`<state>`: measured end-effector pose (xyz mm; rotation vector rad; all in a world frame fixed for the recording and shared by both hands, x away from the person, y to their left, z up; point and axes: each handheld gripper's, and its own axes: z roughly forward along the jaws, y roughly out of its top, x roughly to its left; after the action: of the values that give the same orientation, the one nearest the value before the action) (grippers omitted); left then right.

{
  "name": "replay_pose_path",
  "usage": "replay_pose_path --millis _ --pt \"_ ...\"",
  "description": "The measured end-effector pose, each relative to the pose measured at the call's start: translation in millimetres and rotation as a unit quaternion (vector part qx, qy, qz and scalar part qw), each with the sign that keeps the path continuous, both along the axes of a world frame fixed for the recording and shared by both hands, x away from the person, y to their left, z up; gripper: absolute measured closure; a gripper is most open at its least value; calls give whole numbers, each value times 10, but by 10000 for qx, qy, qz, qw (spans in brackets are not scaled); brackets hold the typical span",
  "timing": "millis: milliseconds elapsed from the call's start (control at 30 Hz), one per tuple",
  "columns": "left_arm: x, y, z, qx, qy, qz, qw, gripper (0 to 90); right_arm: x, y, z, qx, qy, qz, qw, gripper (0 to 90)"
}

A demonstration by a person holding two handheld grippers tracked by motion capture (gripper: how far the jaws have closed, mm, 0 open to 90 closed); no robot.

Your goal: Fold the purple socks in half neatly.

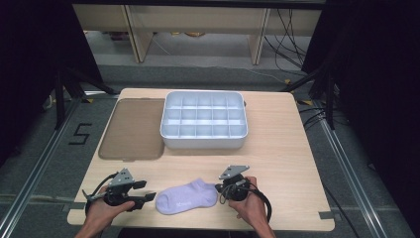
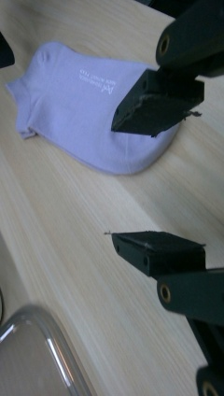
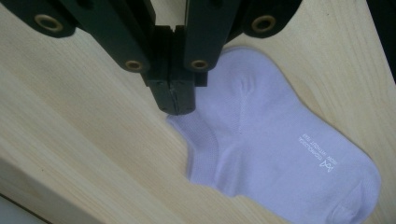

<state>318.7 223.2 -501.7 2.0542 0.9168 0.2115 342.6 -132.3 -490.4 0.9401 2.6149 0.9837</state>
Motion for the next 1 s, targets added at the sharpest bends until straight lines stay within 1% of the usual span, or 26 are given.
replay_pose_path --millis 33,67,100,133,167,233,267,367,400,433,467,500,533,567,600,633,667,700,733,800,833,867,900,933,967,1000 --pt "1 -24 -10 -17 16 -30 10000 439 11 -1 -5 4 -34 39 10000 900" --pt "2 -58 -18 237 40 -156 9996 457 -6 -3 13 -47 71 -6 10000 900" --pt "1 -101 -44 208 60 -194 9996 457 -6 0 9 -35 61 8 10000 900" --pt "0 -122 -61 288 113 -233 9992 457 -9 6 14 1 121 16 9999 900" --pt "14 -130 -73 405 109 -310 9986 465 -7 10 11 -33 71 22 10000 900" --pt "16 -158 -87 358 140 -336 9987 495 -6 27 -8 14 3 37 10000 900" --pt "32 -191 -106 502 108 -349 9981 506 0 25 2 -14 60 105 9999 900" --pt "35 -227 -120 634 46 -405 9972 521 -7 37 4 -15 43 130 9999 900" --pt "42 -230 -122 683 -9 -504 9964 526 -13 41 10 3 52 128 9999 900" --pt "44 -230 -122 656 1 -510 9965 543 -13 43 11 3 46 138 9999 900" --pt "49 -225 -132 573 8 -540 9969 613 -14 46 8 11 14 190 9998 900" --pt "52 -220 -132 543 45 -593 9968 655 -18 52 10 21 23 179 9998 900" --pt "48 -231 -141 404 90 -545 9977 696 -17 55 11 28 12 196 9998 900" --pt "52 -227 -145 350 140 -586 9976 738 -22 66 4 82 -37 181 9998 900" --pt "55 -220 -149 314 182 -587 9976 774 -32 69 15 60 -24 169 9998 900" --pt "49 -223 -156 181 292 -540 9979 801 -44 75 30 30 -1 156 9999 900" --pt "49 -223 -156 181 292 -540 9979 820 -44 75 30 30 -1 156 9999 900" --pt "73 -201 -151 193 297 -618 9975 832 -55 108 44 88 2 226 9997 900" --pt "76 -200 -154 172 323 -597 9975 835 -60 123 43 116 -17 269 9996 900" --pt "83 -199 -143 239 248 -611 9975 843 -91 187 36 189 -27 312 9993 900" --pt "88 -200 -128 271 222 -668 9972 846 -95 216 36 166 -67 428 9989 900" --pt "97 -196 -106 323 125 -725 9968 847 -116 261 35 190 -3 430 9989 900" --pt "94 -200 -88 306 81 -709 9970 849 -121 310 23 199 -26 521 9984 900" --pt "100 -203 -74 265 57 -718 9970 850 -135 356 30 109 61 557 9984 900" --pt "104 -205 -63 231 40 -744 9970 850 -139 423 4 183 14 682 9975 900" --pt "107 -210 -56 181 36 -742 9971 850 -155 475 4 125 98 744 9971 900"
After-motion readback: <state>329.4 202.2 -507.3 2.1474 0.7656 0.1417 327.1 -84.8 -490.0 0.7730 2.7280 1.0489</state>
